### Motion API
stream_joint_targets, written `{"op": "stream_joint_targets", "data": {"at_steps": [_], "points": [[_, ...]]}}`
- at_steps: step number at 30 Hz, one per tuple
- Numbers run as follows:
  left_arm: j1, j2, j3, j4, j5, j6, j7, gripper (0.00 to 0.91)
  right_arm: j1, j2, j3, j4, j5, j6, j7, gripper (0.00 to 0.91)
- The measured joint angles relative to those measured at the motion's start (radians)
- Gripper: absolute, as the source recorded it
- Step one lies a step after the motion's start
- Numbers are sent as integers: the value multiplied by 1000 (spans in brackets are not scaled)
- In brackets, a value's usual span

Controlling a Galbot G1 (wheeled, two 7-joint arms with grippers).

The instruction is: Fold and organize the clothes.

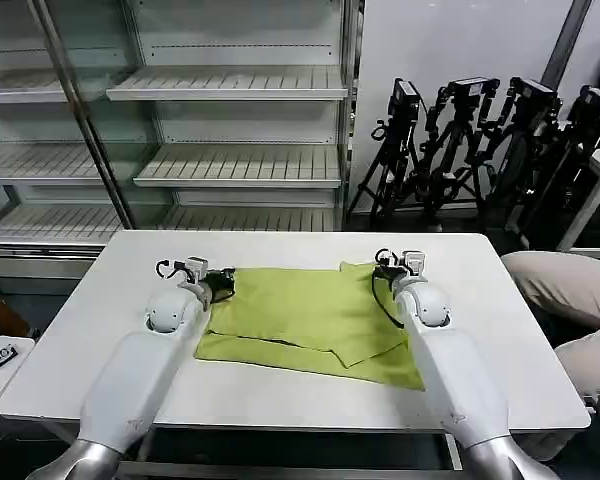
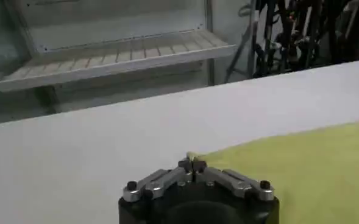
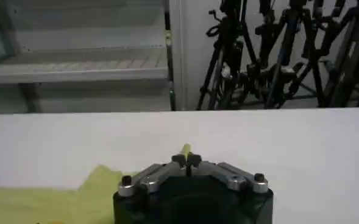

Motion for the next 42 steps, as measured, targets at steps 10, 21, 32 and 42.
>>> {"op": "stream_joint_targets", "data": {"at_steps": [10,21,32,42], "points": [[158,68,-52,-251,-45,0,-44,10,-151,-75,10,259,36,-17,16,0],[323,117,-122,-445,-52,-7,-57,10,-346,-144,49,495,44,-25,28,0],[405,145,-136,-512,-34,-10,-52,10,-511,-162,73,650,32,-27,37,0],[451,158,-135,-546,-25,-6,-51,10,-591,-166,95,725,8,-28,54,0]]}}
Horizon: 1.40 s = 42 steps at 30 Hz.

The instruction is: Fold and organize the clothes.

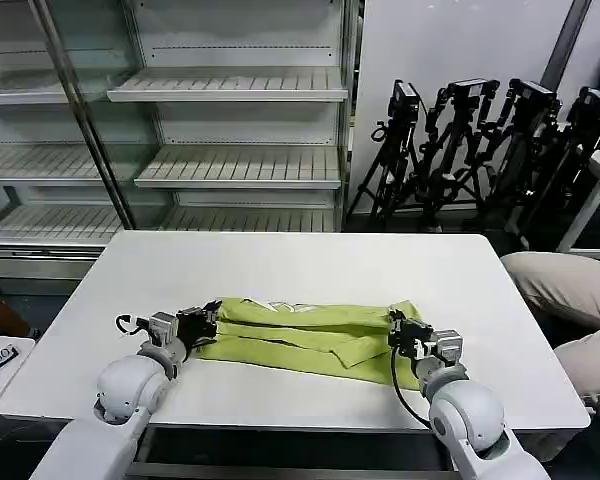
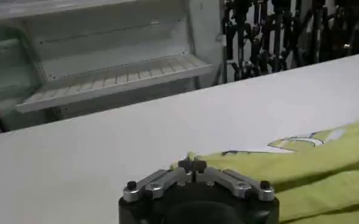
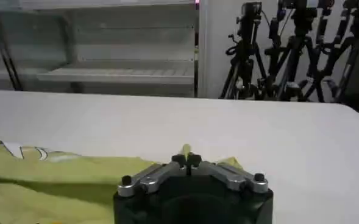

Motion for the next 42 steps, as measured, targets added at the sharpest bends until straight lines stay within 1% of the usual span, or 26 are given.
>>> {"op": "stream_joint_targets", "data": {"at_steps": [1,2,3,16,27,28,34,42], "points": [[2,1,0,-1,1,0,0,907,-4,0,0,4,-3,0,1,0],[3,1,2,-3,2,-1,-1,907,-9,-1,0,8,-7,0,1,393],[5,1,4,-4,4,-1,-2,907,-13,0,0,9,-12,0,1,907],[30,1,1,-66,-11,3,-40,907,-70,-6,23,66,-70,0,-18,907],[39,-40,70,-61,-102,6,-250,907,-132,-11,59,146,-102,0,-30,907],[38,-42,76,-56,-108,6,-270,10,-137,-12,63,152,-104,0,-30,907],[30,-57,102,-39,-141,7,-348,10,-158,-11,73,171,-114,1,-30,907],[28,-59,117,-23,-175,6,-397,20,-168,-13,74,176,-126,1,-30,907]]}}
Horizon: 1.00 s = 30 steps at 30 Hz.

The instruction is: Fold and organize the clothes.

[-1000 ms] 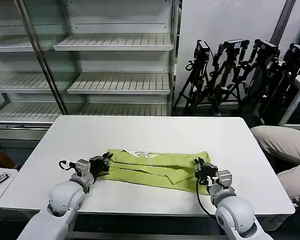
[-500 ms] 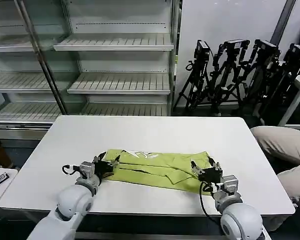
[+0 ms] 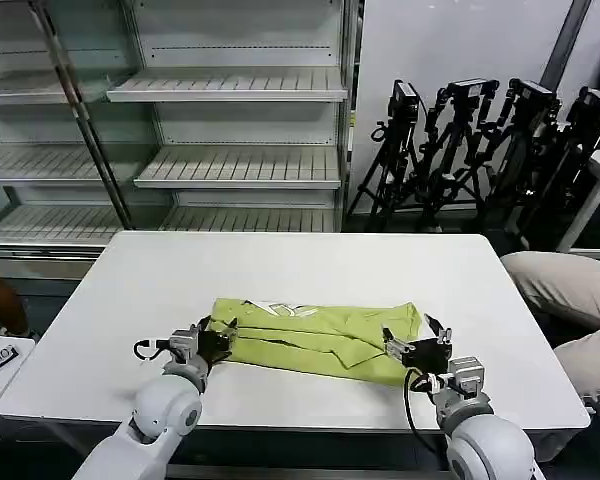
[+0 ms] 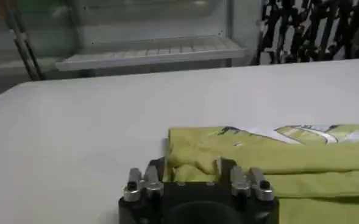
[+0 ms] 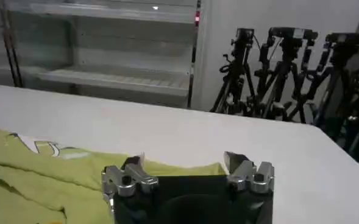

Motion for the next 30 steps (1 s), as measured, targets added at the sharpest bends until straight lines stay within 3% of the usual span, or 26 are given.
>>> {"op": "stream_joint_targets", "data": {"at_steps": [11,23,30], "points": [[12,12,-8,12,19,-4,-2,0,-9,-6,-2,14,-16,0,-1,907],[87,153,-215,-46,114,1,59,0,-8,5,7,10,-39,7,-8,907],[80,166,-250,-130,168,2,87,0,8,4,9,7,-54,7,-9,907]]}}
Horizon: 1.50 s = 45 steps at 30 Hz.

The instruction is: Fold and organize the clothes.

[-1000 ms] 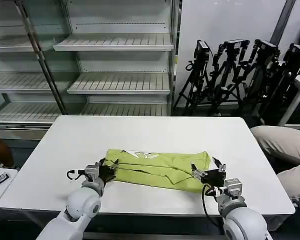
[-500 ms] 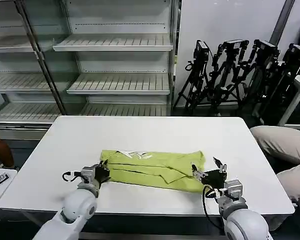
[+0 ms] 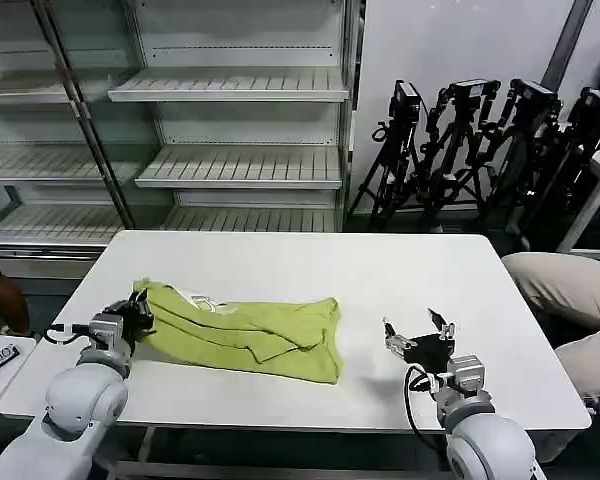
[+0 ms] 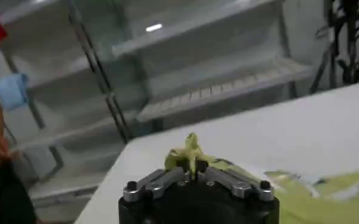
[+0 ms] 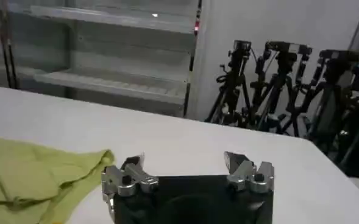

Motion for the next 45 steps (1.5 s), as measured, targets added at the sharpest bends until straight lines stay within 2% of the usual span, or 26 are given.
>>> {"op": "stream_joint_targets", "data": {"at_steps": [12,23,30,31,32,33,45], "points": [[-26,-141,233,-87,194,-2,59,0,2,-4,17,2,-17,0,2,907],[-81,-267,410,-67,320,-3,97,0,4,-7,30,-3,-24,4,0,907],[-113,-310,481,-27,342,-3,102,0,4,-12,44,-2,-24,5,-1,907],[-116,-314,486,-21,344,-3,102,20,4,-12,45,-2,-24,5,-1,907],[-121,-320,490,-15,345,-3,102,151,5,-12,46,-2,-24,6,-2,907],[-125,-326,493,-8,348,-3,102,907,5,-12,46,-2,-24,7,-2,907],[-147,-354,505,16,294,-54,110,907,8,-10,41,-2,-25,10,-5,907]]}}
